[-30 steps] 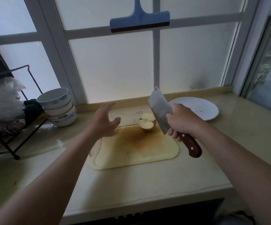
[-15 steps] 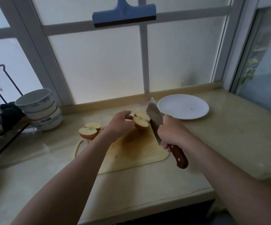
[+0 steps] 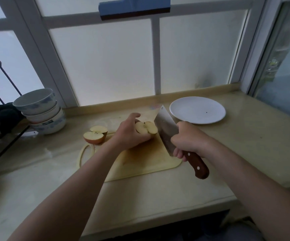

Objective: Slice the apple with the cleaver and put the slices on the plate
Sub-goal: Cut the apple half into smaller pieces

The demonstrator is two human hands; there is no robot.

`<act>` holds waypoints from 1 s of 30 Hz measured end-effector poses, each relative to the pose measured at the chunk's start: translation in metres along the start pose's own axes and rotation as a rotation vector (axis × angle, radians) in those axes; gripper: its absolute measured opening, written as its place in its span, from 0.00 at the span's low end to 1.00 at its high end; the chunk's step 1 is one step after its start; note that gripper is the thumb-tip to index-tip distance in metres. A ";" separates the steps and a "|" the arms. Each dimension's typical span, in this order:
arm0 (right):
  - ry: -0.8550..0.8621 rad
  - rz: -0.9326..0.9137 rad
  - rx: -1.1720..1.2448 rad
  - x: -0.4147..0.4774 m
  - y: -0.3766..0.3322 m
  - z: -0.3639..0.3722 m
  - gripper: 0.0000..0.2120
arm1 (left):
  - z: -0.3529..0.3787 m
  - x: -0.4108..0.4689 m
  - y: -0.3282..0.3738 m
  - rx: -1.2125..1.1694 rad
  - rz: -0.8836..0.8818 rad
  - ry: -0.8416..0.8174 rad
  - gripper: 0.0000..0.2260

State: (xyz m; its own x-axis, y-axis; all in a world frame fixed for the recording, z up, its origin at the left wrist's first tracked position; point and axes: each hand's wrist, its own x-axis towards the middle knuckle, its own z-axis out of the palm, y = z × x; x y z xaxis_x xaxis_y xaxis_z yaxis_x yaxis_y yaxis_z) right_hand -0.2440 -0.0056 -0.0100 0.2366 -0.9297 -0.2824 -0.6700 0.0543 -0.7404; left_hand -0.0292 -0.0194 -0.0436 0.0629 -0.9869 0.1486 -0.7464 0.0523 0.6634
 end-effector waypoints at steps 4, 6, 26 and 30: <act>-0.034 -0.009 -0.002 -0.003 -0.009 0.010 0.15 | -0.012 -0.011 -0.012 -0.017 -0.008 0.040 0.41; -0.035 -0.018 -0.015 -0.004 -0.015 0.016 0.14 | -0.014 -0.016 -0.017 -0.020 -0.017 0.072 0.41; 0.000 0.031 -0.225 -0.016 -0.041 0.034 0.23 | -0.012 -0.013 -0.040 -0.301 0.101 0.049 0.32; -0.006 0.040 -0.254 -0.015 -0.044 0.034 0.23 | -0.012 -0.015 -0.043 -0.320 0.155 0.034 0.32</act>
State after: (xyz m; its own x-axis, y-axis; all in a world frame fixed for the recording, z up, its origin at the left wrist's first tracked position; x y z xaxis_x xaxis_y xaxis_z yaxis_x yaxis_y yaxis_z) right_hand -0.1943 0.0184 0.0059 0.2100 -0.9264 -0.3124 -0.8341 -0.0031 -0.5516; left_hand 0.0100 -0.0045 -0.0652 -0.0085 -0.9581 0.2864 -0.5035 0.2516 0.8266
